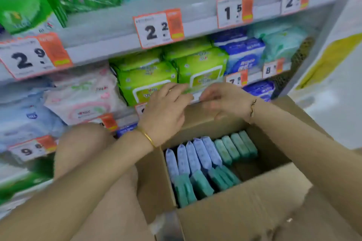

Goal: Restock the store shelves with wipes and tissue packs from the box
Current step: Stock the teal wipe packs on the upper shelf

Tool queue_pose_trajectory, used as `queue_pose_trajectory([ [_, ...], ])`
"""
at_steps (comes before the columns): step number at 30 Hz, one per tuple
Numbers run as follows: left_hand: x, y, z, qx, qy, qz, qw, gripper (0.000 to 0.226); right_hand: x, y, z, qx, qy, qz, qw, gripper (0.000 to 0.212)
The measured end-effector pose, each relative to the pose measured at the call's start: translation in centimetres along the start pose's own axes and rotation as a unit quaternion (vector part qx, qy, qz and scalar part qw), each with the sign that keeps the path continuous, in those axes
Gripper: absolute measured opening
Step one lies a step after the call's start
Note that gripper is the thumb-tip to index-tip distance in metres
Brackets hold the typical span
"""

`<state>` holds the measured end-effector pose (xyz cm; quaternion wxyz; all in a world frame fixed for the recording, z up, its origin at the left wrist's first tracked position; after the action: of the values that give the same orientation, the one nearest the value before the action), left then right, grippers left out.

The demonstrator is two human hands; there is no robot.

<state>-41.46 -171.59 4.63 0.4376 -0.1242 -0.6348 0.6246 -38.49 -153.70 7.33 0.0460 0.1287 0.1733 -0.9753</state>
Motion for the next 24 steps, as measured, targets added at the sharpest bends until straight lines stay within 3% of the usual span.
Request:
queue_pose_trajectory([
  [4, -2.0, 5.7, -3.7, -0.031, 0.039, 0.207, 0.977, 0.051, 0.4, 1.7, -12.0, -0.124, 0.202, 0.085, 0.968, 0.024],
  [8, -1.9, 8.6, -5.0, -0.045, 0.037, 0.33, 0.942, 0.055, 1.2, 3.1, -17.2, -0.251, 0.261, 0.122, 0.924, 0.026],
  [10, -1.9, 9.6, -5.0, -0.056, 0.04, 0.35, 0.934, 0.053, 1.6, 4.5, -19.0, -0.31, 0.274, 0.134, 0.901, 0.019],
  [13, -1.7, 10.2, -4.6, -0.054, 0.041, 0.364, 0.929, 0.052, 2.2, 6.7, -22.6, -0.36, 0.311, 0.167, 0.863, 0.034],
  [15, -1.4, 10.4, -4.5, -0.062, 0.035, 0.361, 0.93, 0.051, 2.1, 7.5, -23.9, -0.388, 0.321, 0.158, 0.849, 0.021],
  [17, -1.2, 10.6, -4.5, -0.071, 0.029, 0.36, 0.93, 0.051, 2.1, 7.9, -24.8, -0.435, 0.298, 0.129, 0.84, 0.006],
  [24, -0.9, 10.7, -4.8, -0.089, 0.028, 0.356, 0.93, 0.051, 2.5, 7.8, -25.0, -0.436, 0.281, 0.148, 0.842, 0.016],
])
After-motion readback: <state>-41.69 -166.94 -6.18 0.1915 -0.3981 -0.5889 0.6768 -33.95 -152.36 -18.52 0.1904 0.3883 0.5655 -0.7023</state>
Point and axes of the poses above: each hand's wrist, its own x-axis towards the middle knuckle, its own y-axis out of the palm, z = x × y, the point moved 1 cm from there along x, towards the middle knuckle, and after that the axes turned 12 degrees about x, right-handed, at the moved point
